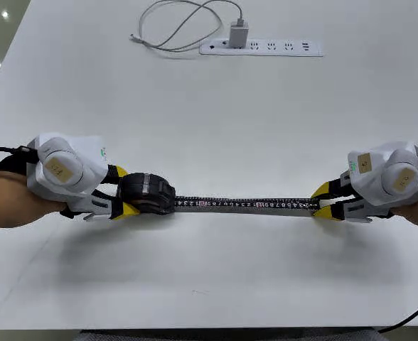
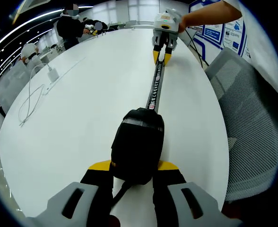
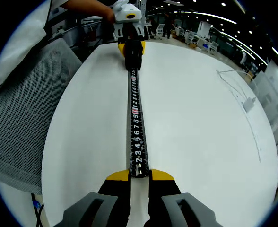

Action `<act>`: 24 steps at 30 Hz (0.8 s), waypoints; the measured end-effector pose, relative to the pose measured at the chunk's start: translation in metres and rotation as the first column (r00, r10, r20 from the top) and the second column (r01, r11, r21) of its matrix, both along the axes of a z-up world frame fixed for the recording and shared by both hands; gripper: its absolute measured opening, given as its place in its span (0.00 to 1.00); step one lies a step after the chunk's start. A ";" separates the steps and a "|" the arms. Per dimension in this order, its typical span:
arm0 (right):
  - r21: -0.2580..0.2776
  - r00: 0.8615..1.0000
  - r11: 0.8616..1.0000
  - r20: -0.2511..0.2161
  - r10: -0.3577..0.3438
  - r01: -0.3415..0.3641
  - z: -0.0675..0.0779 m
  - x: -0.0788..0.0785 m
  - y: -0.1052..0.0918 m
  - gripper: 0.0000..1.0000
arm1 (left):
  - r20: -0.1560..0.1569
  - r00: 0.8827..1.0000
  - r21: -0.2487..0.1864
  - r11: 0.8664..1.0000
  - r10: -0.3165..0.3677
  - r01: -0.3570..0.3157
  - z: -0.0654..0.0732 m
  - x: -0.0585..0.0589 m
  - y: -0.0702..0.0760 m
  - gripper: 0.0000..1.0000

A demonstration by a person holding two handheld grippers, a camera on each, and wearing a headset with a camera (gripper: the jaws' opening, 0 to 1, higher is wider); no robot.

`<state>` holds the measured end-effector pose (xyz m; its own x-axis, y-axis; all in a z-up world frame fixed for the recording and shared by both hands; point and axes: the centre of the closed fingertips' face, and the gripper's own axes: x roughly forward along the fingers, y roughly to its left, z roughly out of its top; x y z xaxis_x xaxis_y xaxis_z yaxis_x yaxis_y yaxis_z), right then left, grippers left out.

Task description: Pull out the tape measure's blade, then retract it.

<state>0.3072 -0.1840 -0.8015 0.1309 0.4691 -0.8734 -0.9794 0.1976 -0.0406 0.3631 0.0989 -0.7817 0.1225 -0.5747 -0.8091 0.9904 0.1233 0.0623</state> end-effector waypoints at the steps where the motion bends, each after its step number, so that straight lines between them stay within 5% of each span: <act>1: -0.001 1.000 1.000 -0.006 0.001 -0.001 0.000 0.000 0.000 0.10 | -0.003 1.000 0.001 1.000 0.005 -0.005 0.000 0.000 0.000 0.27; 17: -0.027 1.000 1.000 -0.017 -0.002 0.001 -0.001 -0.001 -0.002 0.12 | -0.004 0.999 0.008 0.999 0.032 -0.032 0.000 0.001 0.000 0.29; 22: -0.001 0.999 0.999 -0.016 -0.035 0.035 0.001 0.001 0.000 0.14 | 0.007 0.999 -0.010 0.999 0.035 -0.035 0.003 0.002 0.000 0.31; 24: -0.002 0.999 0.999 -0.011 -0.040 0.040 0.002 0.003 -0.001 0.17 | -0.010 0.999 -0.024 0.999 0.046 -0.046 0.004 0.001 -0.002 0.35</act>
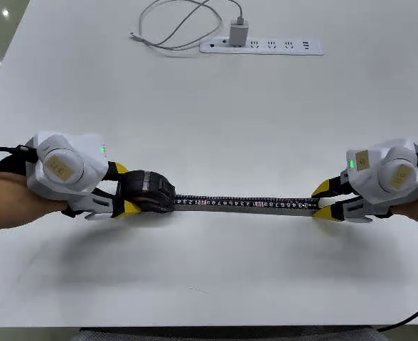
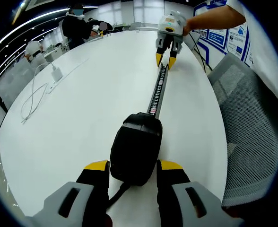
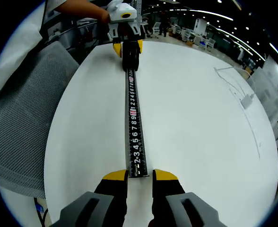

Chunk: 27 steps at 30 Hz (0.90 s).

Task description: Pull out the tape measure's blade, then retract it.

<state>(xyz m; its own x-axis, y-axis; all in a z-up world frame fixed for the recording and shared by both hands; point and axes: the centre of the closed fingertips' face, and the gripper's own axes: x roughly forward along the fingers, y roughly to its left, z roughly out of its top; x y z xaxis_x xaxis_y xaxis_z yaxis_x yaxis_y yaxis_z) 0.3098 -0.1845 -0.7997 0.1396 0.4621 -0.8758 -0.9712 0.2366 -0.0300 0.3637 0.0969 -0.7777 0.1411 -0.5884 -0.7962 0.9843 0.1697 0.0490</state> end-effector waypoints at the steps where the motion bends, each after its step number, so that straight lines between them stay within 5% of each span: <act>1: 0.001 1.000 1.000 -0.002 0.000 0.000 0.000 0.000 0.001 0.17 | 0.005 1.000 0.009 1.000 -0.005 0.005 -0.001 0.000 0.001 0.35; 20: 0.068 0.997 0.995 -0.017 -0.077 0.078 0.010 0.002 0.010 0.26 | -0.004 0.999 -0.015 0.999 0.036 -0.036 0.003 -0.001 0.007 0.41; 24: 0.142 0.986 0.976 -0.005 -0.165 0.164 0.023 0.004 0.014 0.29 | 0.005 0.996 -0.049 0.995 0.088 -0.087 0.013 0.002 0.010 0.42; 27: 0.147 0.982 0.971 -0.004 -0.189 0.187 0.024 -0.002 0.013 0.32 | 0.001 0.991 -0.077 0.988 0.135 -0.135 0.019 0.003 0.014 0.43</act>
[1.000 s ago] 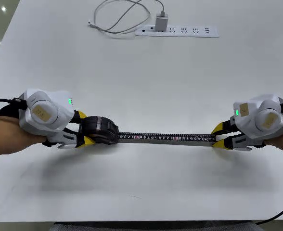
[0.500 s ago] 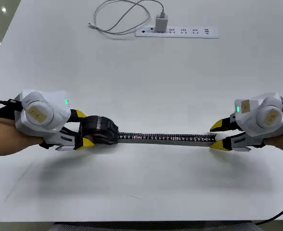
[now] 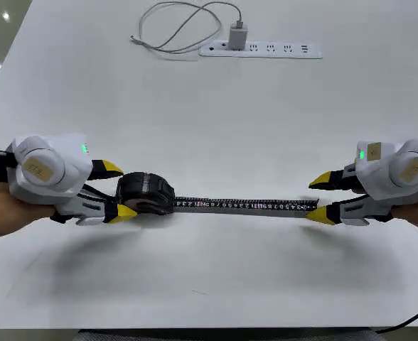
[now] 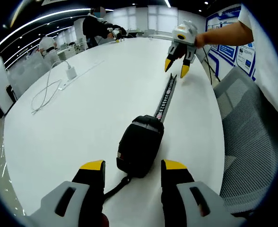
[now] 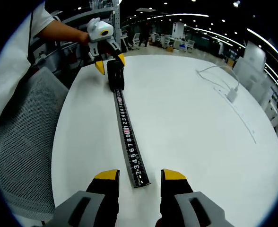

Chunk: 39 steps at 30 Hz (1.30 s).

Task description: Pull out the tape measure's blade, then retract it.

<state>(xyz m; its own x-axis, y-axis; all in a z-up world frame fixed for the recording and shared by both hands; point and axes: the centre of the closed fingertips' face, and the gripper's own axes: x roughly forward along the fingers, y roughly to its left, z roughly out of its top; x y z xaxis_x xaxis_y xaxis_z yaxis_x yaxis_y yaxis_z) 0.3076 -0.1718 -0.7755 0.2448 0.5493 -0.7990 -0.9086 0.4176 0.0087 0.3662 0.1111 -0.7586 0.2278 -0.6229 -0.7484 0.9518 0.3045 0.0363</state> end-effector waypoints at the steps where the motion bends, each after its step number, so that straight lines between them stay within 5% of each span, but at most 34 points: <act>1: 0.011 1.000 1.000 -0.011 -0.014 0.014 0.000 -0.003 0.001 0.33 | 0.007 1.000 -0.007 1.000 0.009 -0.009 0.002 0.000 0.001 0.44; 3: 0.035 0.999 0.998 -0.020 -0.043 0.044 0.002 -0.006 0.002 0.36 | 0.045 0.998 -0.035 0.999 0.043 -0.041 0.009 0.002 0.002 0.44; 12: 0.074 0.989 0.986 -0.004 -0.150 0.150 0.009 -0.016 0.002 0.47 | 0.044 0.985 -0.104 0.981 0.168 -0.163 0.016 -0.009 0.011 0.52; 28: 0.123 0.962 0.956 0.018 -0.272 0.268 0.017 -0.031 0.003 0.70 | -0.021 0.957 -0.159 0.944 0.289 -0.288 0.018 -0.033 0.029 0.70; 34: 0.135 0.950 0.943 0.029 -0.312 0.305 0.021 -0.037 -0.002 0.74 | -0.042 0.936 -0.203 0.914 0.350 -0.351 0.019 -0.041 0.038 0.75; 36: 0.134 0.948 0.941 0.032 -0.316 0.309 0.022 -0.039 -0.003 0.77 | -0.074 0.930 -0.210 0.906 0.359 -0.367 0.018 -0.046 0.039 0.76; 39: 0.135 0.944 0.937 0.036 -0.329 0.321 0.024 -0.043 -0.005 0.78 | -0.066 0.922 -0.220 0.896 0.380 -0.385 0.019 -0.050 0.045 0.77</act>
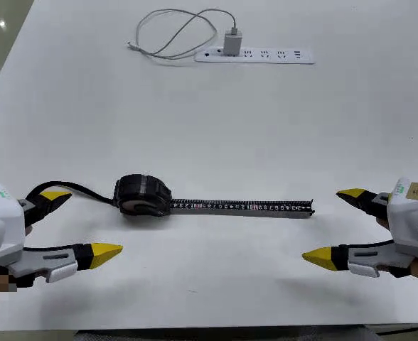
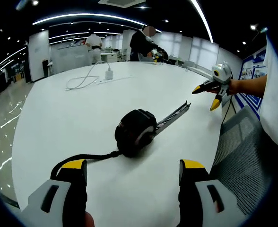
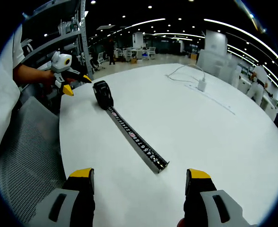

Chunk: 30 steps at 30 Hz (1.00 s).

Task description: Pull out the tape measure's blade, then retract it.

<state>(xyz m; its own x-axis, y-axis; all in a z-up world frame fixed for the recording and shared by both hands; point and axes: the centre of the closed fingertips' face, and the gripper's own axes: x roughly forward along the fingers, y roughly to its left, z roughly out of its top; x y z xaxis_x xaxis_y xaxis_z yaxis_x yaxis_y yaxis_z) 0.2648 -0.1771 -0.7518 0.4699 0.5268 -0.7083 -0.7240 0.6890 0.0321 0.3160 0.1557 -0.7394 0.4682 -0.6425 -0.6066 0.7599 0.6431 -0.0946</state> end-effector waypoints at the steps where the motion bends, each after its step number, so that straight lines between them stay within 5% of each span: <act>1: -0.001 1.000 1.000 0.001 -0.002 0.002 0.000 -0.001 -0.001 0.78 | 0.002 1.000 -0.001 1.000 0.005 -0.005 0.000 -0.001 0.001 0.78; 14: 0.020 0.998 0.998 0.015 -0.055 0.055 0.008 -0.019 -0.008 0.86 | 0.008 0.998 -0.016 0.998 0.055 -0.055 0.004 -0.023 0.013 0.86; 16: 0.028 0.997 0.997 0.022 -0.068 0.067 0.009 -0.021 -0.009 0.90 | 0.035 0.997 -0.004 0.998 0.067 -0.067 0.005 -0.024 0.016 0.87; 30: 0.029 0.995 0.996 0.037 -0.090 0.089 0.013 -0.035 -0.011 0.99 | 0.013 0.994 -0.017 0.994 0.109 -0.109 0.001 -0.042 0.022 0.98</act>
<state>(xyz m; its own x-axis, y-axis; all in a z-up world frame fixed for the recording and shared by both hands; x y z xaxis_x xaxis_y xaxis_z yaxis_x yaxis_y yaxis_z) 0.2296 -0.1884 -0.7384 0.5428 0.5004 -0.6745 -0.6603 0.7505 0.0254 0.2742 0.1774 -0.7380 0.5445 -0.5966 -0.5895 0.6866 0.7207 -0.0952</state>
